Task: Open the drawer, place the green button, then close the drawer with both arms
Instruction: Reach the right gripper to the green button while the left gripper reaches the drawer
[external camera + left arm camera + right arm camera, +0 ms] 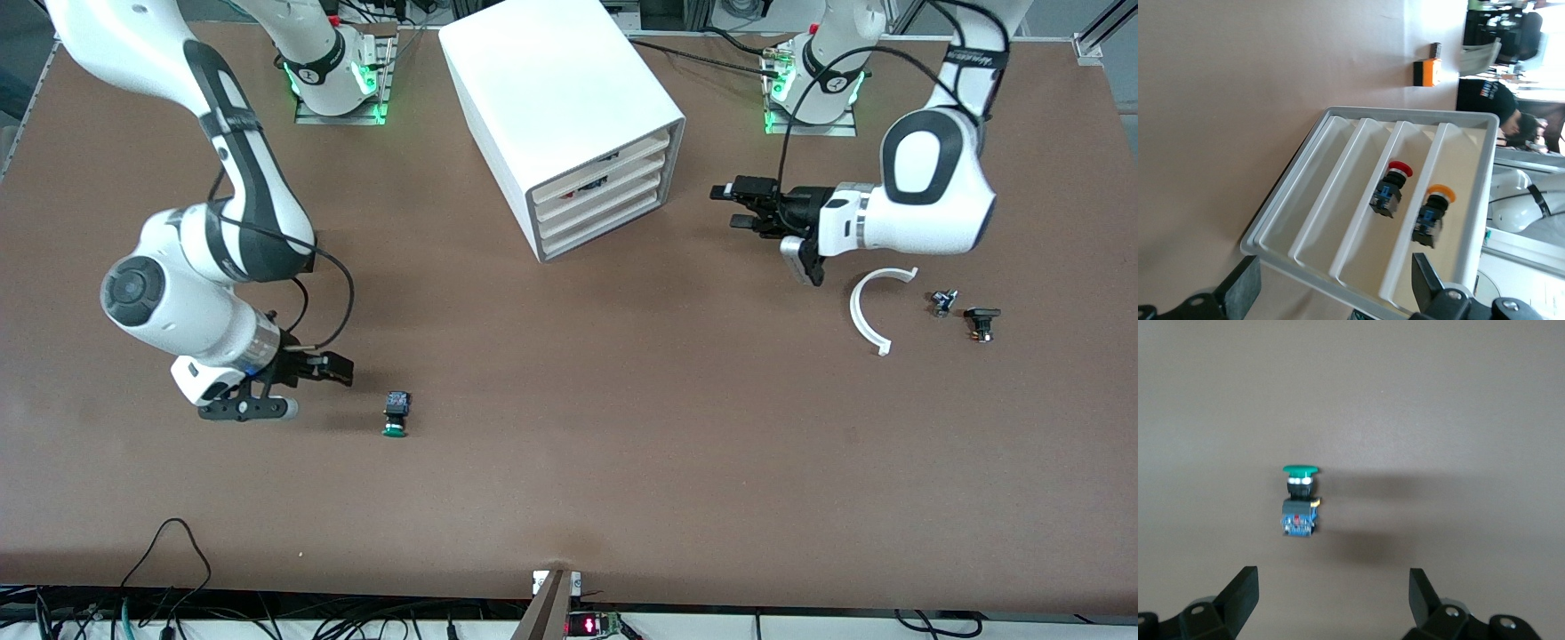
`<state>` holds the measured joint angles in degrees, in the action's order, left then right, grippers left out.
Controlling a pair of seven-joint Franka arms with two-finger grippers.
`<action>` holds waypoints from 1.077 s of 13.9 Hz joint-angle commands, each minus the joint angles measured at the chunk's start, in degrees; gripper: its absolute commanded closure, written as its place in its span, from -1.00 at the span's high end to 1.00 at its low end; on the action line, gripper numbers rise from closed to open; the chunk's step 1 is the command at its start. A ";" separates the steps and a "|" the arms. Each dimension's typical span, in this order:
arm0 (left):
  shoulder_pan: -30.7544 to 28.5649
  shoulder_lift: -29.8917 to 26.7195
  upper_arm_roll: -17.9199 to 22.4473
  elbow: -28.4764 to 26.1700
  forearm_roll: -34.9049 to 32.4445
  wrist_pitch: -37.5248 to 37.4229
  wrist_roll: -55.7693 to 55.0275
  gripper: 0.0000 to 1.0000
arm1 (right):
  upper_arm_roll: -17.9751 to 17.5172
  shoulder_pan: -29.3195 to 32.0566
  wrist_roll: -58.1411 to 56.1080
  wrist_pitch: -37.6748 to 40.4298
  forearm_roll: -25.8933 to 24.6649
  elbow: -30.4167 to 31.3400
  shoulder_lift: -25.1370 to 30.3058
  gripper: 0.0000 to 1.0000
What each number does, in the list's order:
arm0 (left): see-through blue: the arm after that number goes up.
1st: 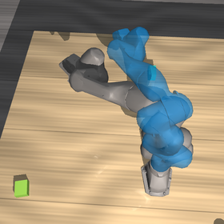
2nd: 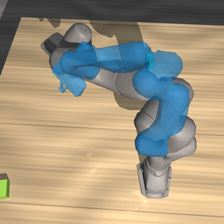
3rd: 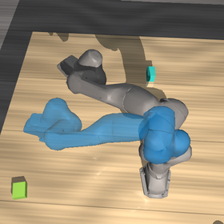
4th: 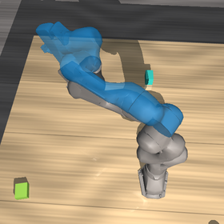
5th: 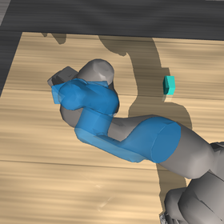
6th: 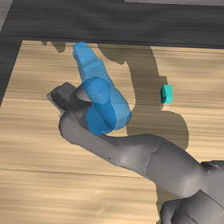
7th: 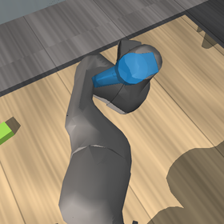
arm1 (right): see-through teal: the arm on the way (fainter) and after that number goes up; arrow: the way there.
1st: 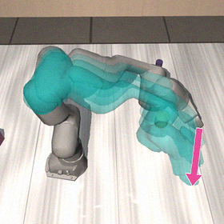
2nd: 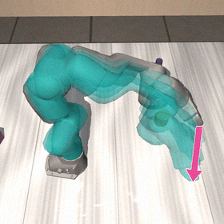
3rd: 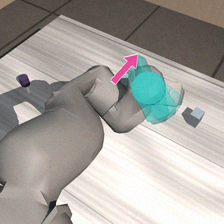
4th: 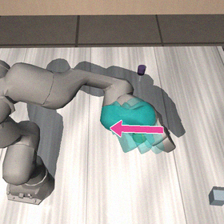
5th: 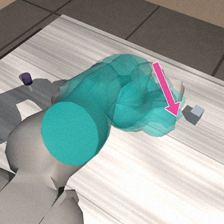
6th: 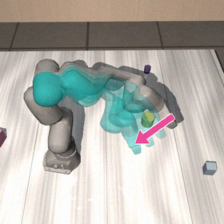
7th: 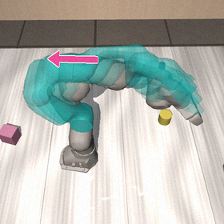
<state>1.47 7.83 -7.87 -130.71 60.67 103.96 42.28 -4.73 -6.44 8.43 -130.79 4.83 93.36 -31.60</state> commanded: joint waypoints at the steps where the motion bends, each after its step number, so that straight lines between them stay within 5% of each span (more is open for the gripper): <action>1: -0.24 9.11 -0.39 -0.06 9.60 0.37 14.80 0.98 | -0.01 -1.29 4.04 -7.52 0.79 -0.98 -5.30 1.00; 8: -0.15 17.64 -4.95 -2.53 17.37 2.12 26.68 0.85 | -0.02 -4.20 5.72 -18.80 0.88 -1.25 -12.60 1.00; 13: 0.90 21.09 -6.54 -2.53 20.10 2.57 31.46 0.10 | -0.02 -5.43 6.52 -20.30 0.79 -1.42 -14.19 0.92; 15: 1.78 22.31 -6.80 -2.62 20.28 2.57 31.55 0.09 | -0.02 -6.22 6.16 -19.86 0.79 -1.42 -13.93 0.65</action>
<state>2.41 29.18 -14.17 -133.32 79.08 105.86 71.91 -4.82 -11.48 13.88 -150.31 4.86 93.06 -44.97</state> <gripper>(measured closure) 0.445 0.035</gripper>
